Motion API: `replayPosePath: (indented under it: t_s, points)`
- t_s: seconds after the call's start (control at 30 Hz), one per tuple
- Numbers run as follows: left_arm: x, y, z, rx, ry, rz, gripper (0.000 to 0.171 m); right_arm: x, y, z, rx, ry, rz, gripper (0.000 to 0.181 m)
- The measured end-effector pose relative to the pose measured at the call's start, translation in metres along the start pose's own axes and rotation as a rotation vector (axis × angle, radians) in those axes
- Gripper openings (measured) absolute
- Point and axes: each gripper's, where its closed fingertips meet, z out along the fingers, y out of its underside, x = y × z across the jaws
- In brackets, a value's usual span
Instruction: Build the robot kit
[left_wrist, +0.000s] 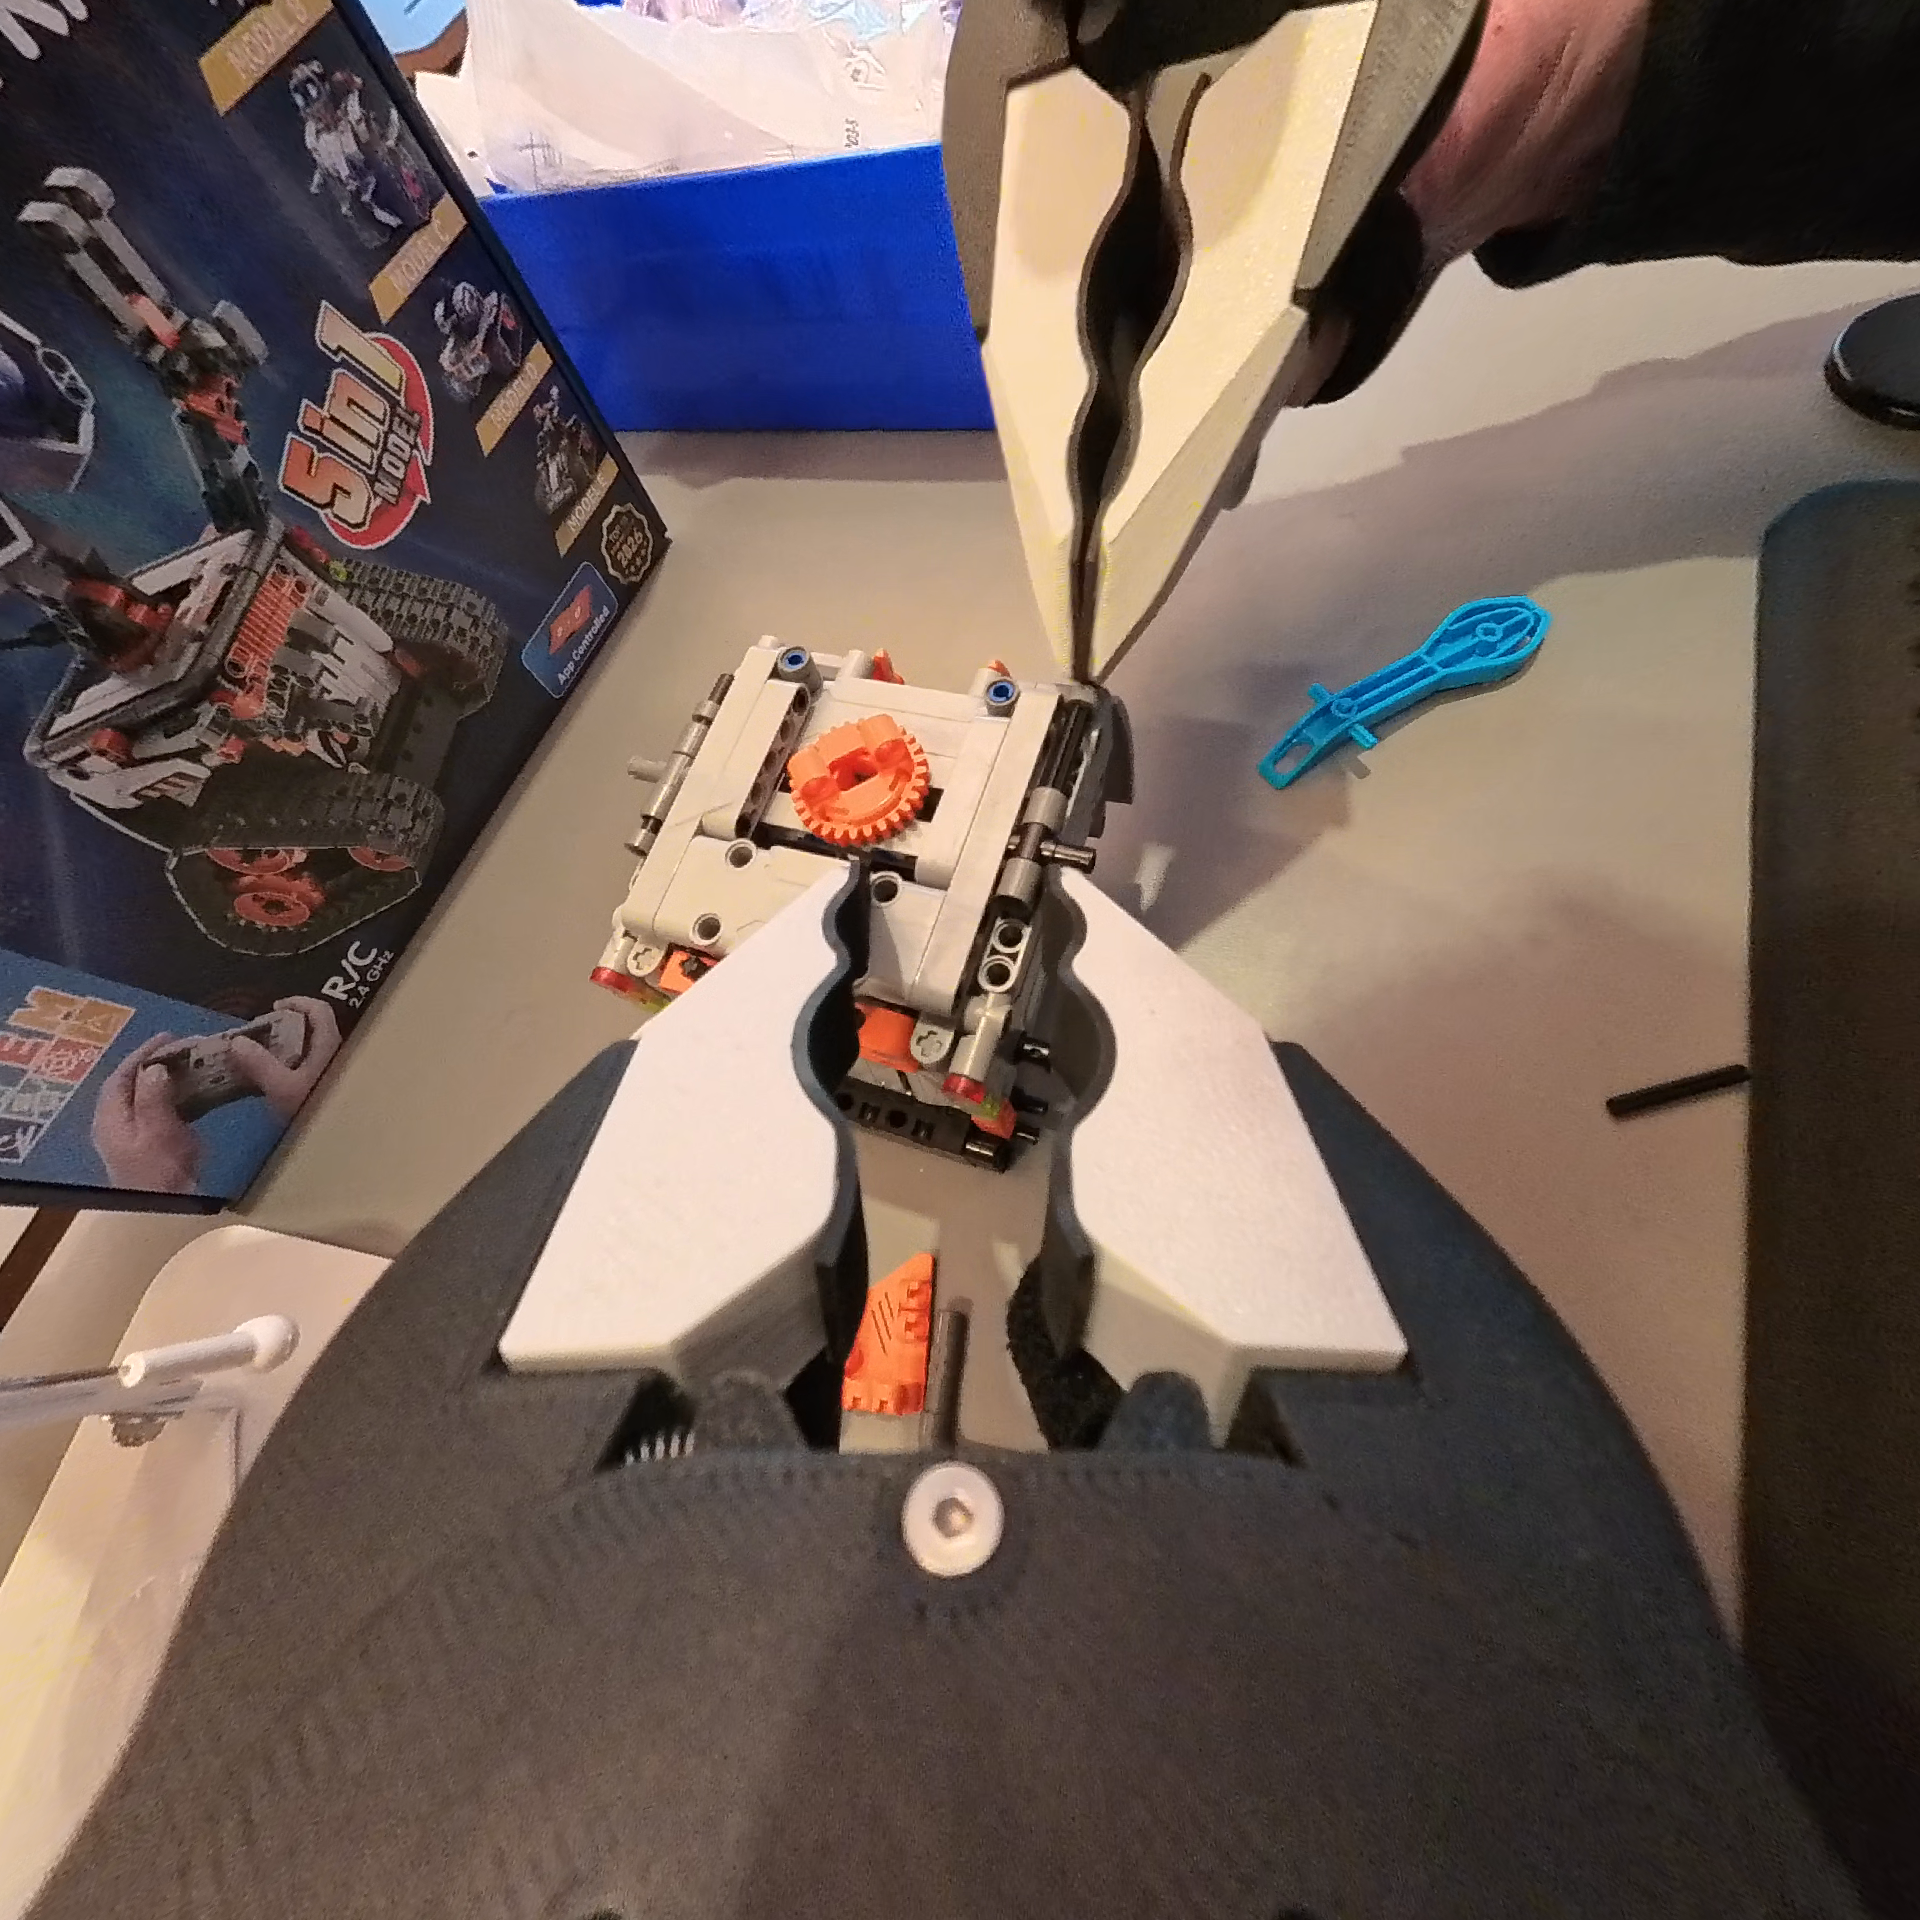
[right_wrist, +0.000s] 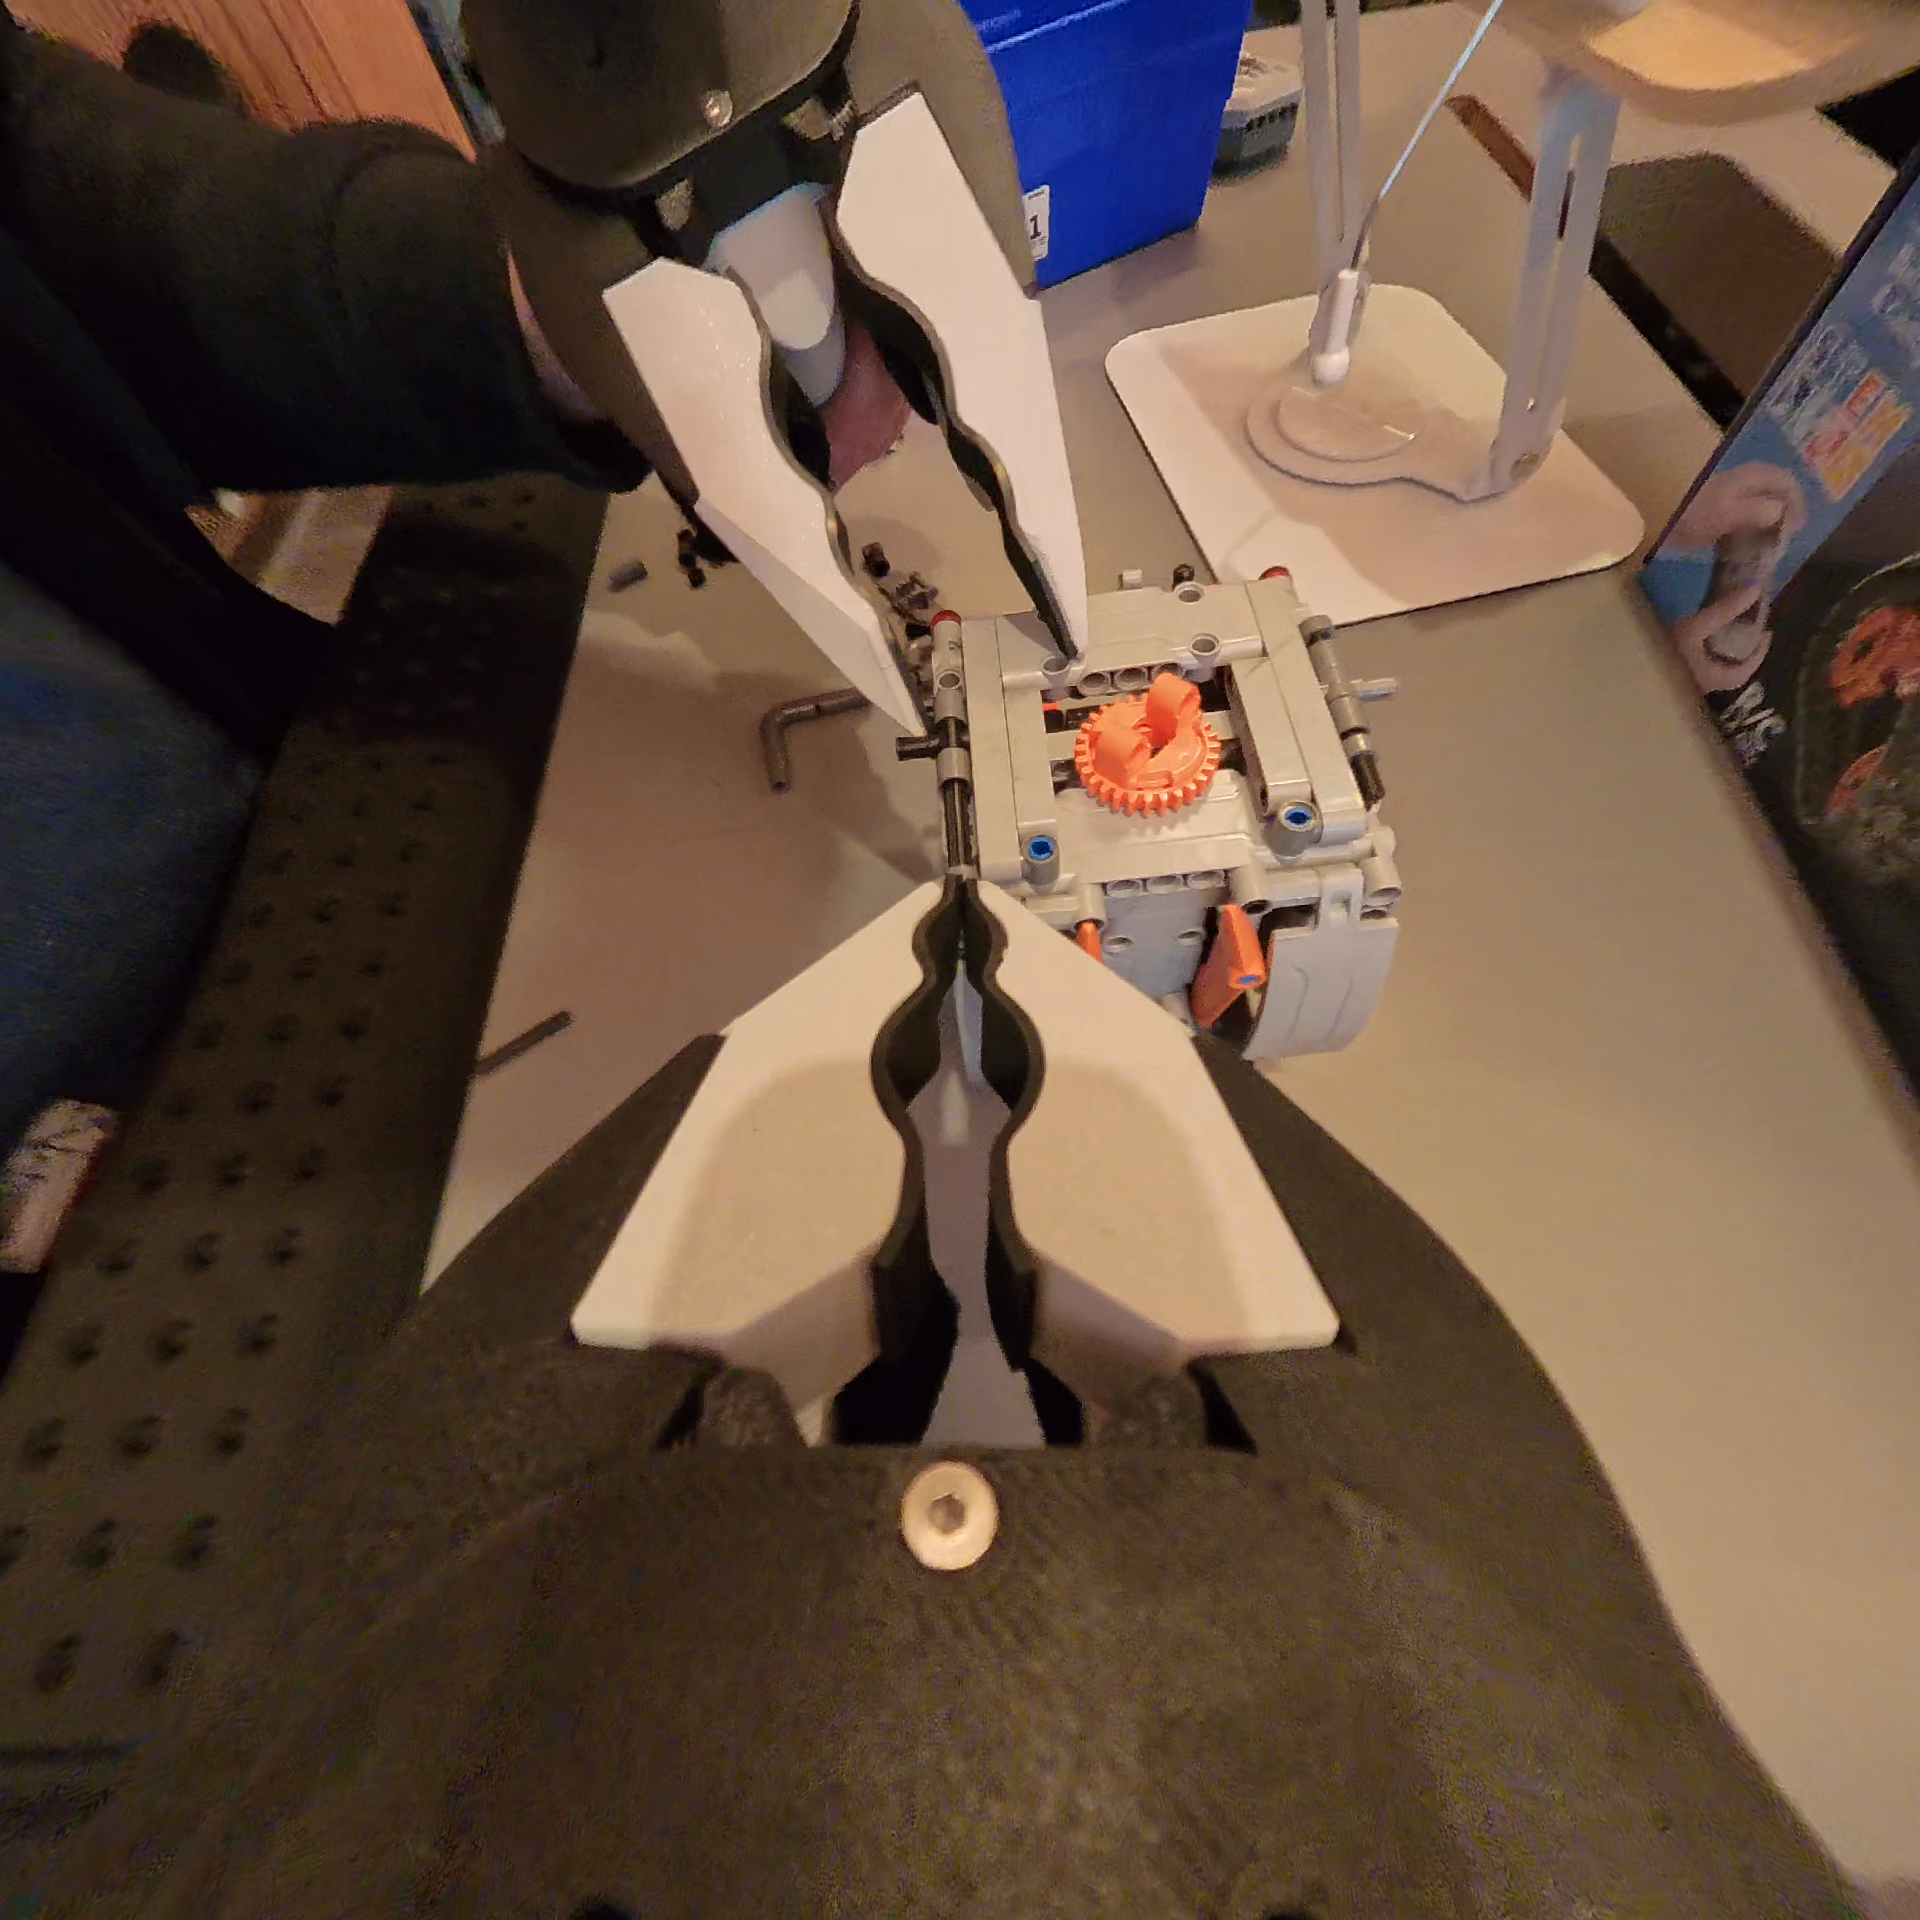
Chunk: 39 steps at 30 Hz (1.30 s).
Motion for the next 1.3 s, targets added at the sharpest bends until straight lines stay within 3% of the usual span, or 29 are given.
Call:
replayPosePath:
  t_s: [0.23,0.6,1.13,1.3]
  points:
    - [0.001,0.000,0.000,0.012,0.001,-0.009,0.030,-0.002,0.001,0.001,-0.015,0.067,-0.108,0.000]
    - [-0.002,0.001,0.001,0.014,-0.013,0.001,0.030,0.000,-0.005,0.008,0.047,0.007,0.172,0.000]
    - [-0.001,0.000,-0.001,0.001,0.018,-0.021,0.030,0.004,-0.002,0.005,-0.028,0.218,-0.051,0.000]
    - [0.001,-0.001,0.000,0.016,0.013,-0.023,0.030,-0.001,-0.007,0.016,-0.014,0.173,-0.011,0.000]
